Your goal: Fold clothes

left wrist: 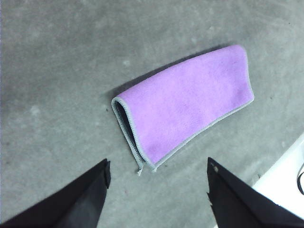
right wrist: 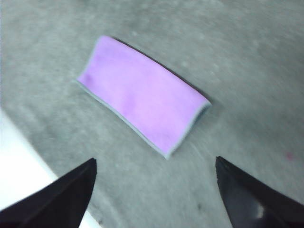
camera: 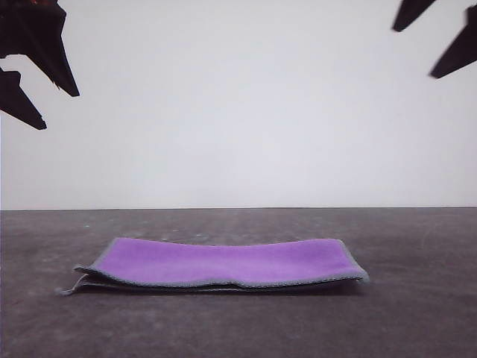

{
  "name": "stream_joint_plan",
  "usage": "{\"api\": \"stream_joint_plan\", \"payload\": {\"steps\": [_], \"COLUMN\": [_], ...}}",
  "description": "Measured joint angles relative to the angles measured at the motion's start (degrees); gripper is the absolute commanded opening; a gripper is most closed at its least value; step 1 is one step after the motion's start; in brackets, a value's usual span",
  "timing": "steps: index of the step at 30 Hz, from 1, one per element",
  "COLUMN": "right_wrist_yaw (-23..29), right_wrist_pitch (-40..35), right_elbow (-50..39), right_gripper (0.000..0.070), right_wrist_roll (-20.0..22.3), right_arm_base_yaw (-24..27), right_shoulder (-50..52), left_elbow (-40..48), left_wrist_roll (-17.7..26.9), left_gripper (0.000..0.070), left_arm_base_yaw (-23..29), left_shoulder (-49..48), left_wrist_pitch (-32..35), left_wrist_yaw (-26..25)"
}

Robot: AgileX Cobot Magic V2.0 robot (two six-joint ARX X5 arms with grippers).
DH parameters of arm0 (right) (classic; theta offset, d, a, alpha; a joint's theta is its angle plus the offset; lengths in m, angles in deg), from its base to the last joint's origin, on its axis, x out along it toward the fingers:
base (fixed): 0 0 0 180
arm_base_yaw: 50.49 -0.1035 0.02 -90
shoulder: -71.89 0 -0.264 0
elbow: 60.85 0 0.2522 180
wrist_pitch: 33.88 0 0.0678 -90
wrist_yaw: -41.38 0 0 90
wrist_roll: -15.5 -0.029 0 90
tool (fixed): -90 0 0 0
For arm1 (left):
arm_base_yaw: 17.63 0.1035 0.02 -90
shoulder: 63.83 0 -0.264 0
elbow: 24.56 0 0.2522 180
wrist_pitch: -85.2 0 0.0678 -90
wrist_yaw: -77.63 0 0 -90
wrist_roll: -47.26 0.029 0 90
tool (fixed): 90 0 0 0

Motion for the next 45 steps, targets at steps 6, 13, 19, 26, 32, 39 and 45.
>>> {"api": "stream_joint_plan", "payload": {"steps": [6,13,19,26,32,39,45], "right_wrist_yaw": [0.95,-4.12,-6.52,-12.96,-14.15,-14.84,-13.86], "right_wrist_pitch": [-9.16,-28.68,-37.48,-47.87,-53.95,-55.37,-55.65], "right_elbow": [-12.13,-25.61,-25.76,-25.76,-25.76,-25.76,-25.76], "right_gripper": [0.0509,0.0509,0.0482,0.0451,0.0408,0.0352,0.0088], "right_wrist_roll": [-5.77,-16.78,-21.02,-25.95,-29.94,-32.12,-32.36], "right_arm_base_yaw": [-0.15,-1.11,-3.21,-4.57,-6.2,-8.37,-8.57], "right_shoulder": [1.71,-5.68,-15.37,-24.11,-26.3,-26.92,-26.93], "left_elbow": [0.0,0.0,0.0,0.0,0.0,0.0,0.0], "left_wrist_roll": [-0.48,-0.48,-0.48,-0.48,-0.48,-0.48,-0.48], "left_gripper": [0.0396,0.0396,0.0396,0.0396,0.0396,0.0396,0.0396], "left_arm_base_yaw": [0.0,0.0,0.0,0.0,0.0,0.0,0.0], "left_shoulder": [0.0,0.0,0.0,0.0,0.0,0.0,0.0], "left_wrist_pitch": [-0.25,0.35,0.47,0.49,0.53,0.55,0.55], "left_wrist_yaw": [0.05,0.05,0.05,0.05,0.05,0.05,0.05]}}
